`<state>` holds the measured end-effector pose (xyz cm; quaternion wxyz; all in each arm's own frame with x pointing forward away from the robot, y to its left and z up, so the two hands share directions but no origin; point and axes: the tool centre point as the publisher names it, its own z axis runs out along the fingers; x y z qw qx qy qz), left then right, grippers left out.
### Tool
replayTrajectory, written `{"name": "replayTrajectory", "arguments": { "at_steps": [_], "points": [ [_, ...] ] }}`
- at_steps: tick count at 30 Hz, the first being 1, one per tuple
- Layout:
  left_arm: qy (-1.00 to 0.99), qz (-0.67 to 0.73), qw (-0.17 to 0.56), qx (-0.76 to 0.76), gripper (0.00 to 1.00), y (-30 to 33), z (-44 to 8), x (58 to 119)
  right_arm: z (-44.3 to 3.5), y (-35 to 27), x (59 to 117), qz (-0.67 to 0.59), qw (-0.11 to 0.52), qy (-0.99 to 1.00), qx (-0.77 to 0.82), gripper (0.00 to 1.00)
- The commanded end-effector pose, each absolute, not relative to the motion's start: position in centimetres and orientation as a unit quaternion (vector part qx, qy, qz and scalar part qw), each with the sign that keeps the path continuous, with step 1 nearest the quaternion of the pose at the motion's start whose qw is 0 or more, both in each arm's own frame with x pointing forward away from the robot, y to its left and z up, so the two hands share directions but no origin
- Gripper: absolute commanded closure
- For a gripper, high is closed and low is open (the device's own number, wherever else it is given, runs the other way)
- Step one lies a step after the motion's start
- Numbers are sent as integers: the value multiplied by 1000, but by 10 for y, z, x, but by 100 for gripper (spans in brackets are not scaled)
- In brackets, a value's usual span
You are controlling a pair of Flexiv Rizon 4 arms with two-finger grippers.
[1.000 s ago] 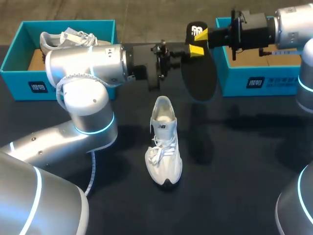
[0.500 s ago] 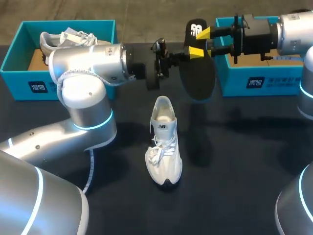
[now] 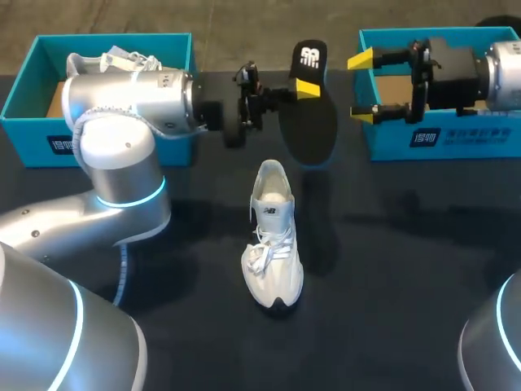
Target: Take the shoe out of the shoebox, open the shoe tongue, remove and reinsert the insole, then place the shoe into the shoebox
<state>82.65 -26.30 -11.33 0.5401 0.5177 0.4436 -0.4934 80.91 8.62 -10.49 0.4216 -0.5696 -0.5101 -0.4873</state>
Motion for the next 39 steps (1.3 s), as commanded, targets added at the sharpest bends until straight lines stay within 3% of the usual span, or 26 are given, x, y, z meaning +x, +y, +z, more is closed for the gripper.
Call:
{"name": "replayTrajectory", "arguments": {
  "at_steps": [1, 39],
  "points": [
    [448, -490, 537, 521, 100, -254, -111, 824, -104, 73, 793, -492, 415, -508, -572, 0],
    [455, -495, 511, 535, 100, -244, -111, 826, -101, 60, 798, -522, 408, -519, -540, 0]
  ]
}}
